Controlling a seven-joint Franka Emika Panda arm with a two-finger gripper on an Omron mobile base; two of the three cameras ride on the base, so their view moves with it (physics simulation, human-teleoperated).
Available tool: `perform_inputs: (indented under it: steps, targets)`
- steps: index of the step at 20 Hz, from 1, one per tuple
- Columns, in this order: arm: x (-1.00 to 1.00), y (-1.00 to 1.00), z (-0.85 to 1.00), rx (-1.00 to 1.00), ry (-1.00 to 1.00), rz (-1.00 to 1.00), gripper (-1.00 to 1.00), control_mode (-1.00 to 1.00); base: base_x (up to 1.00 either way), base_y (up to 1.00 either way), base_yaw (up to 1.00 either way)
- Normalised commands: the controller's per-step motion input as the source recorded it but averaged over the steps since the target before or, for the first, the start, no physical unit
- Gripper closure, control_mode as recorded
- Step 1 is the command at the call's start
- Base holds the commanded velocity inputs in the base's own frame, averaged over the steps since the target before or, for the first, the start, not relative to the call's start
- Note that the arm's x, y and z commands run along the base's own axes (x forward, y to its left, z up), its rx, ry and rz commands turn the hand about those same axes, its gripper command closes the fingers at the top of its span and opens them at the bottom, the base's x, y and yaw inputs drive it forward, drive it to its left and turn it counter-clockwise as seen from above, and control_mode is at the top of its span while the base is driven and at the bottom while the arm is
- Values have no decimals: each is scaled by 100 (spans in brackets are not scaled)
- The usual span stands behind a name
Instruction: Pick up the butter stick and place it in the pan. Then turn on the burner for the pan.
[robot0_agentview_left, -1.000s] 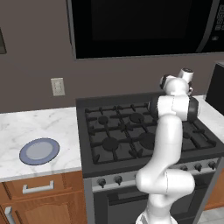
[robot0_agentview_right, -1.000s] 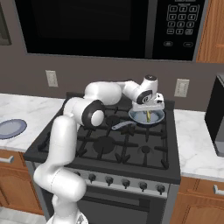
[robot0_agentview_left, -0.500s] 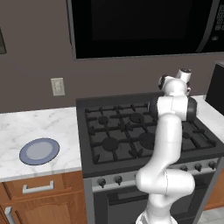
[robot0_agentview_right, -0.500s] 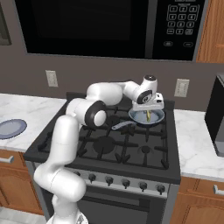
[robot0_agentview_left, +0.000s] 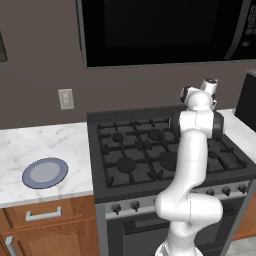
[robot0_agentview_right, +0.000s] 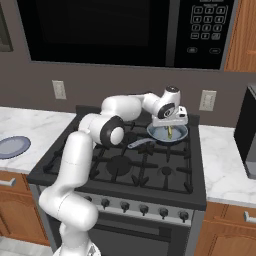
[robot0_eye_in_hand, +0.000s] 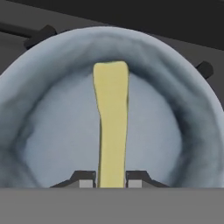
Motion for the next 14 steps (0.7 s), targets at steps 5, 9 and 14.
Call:
perform_inputs:
  steps: [5,9,14]
  targets:
    - [0,0,-29,0,0,0,100,-100,0,0,0]
    - [0,0,-31,0,0,0,100,-100,0,0,0]
    - [0,0,-25,0,0,0,100,-100,0,0,0]
